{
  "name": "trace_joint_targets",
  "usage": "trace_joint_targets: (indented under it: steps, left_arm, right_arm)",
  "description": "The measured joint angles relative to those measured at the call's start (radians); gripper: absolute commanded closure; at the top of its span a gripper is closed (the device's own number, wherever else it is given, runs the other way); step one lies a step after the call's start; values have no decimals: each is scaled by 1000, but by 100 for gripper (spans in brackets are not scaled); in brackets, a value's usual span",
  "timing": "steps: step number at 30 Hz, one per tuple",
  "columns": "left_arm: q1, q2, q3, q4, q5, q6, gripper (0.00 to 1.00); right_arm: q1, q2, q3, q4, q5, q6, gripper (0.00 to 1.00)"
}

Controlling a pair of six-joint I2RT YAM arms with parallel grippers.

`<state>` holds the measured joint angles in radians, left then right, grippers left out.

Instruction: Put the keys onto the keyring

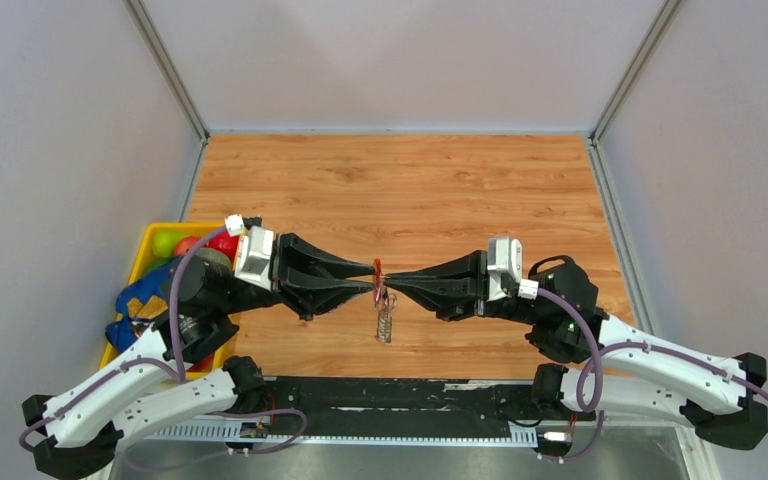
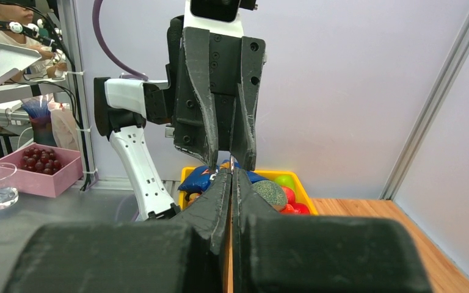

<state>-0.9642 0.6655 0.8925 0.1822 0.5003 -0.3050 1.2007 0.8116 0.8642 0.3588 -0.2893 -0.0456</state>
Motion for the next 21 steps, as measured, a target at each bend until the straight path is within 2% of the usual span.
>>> trace_joint_targets:
  steps: [11, 16, 21]
  left_arm:
    - [0, 6, 0, 18, 11, -4, 86]
    - [0, 6, 0, 20, 14, -4, 85]
    - [0, 6, 0, 21, 14, -4, 76]
  right_arm:
    - [0, 15, 0, 6, -2, 0, 100]
    - [0, 20, 0, 15, -2, 0, 100]
    - [0, 24, 1, 22, -8, 0, 100]
